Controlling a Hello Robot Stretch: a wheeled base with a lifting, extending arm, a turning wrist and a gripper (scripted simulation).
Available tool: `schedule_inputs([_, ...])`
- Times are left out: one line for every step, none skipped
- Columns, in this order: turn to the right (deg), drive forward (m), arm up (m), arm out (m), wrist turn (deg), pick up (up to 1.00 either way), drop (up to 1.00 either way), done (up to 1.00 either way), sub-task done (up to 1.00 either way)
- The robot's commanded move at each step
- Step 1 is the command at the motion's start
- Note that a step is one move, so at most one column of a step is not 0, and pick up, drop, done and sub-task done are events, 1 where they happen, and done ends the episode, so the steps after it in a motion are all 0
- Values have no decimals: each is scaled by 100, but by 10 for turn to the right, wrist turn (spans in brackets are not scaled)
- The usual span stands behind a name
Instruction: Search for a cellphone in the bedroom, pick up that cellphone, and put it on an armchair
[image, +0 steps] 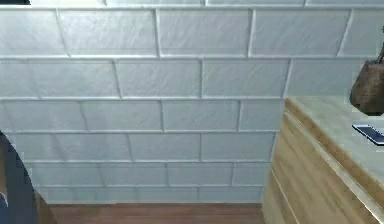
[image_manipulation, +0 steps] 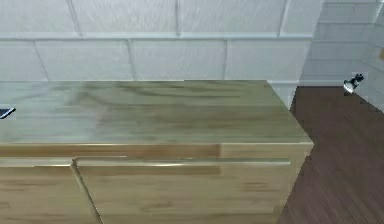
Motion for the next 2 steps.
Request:
schedule_inputs([-420, 0, 0, 0, 0, 0, 0, 0, 0])
schedule_inputs([-30, 0, 0, 0, 0, 0, 0, 0, 0])
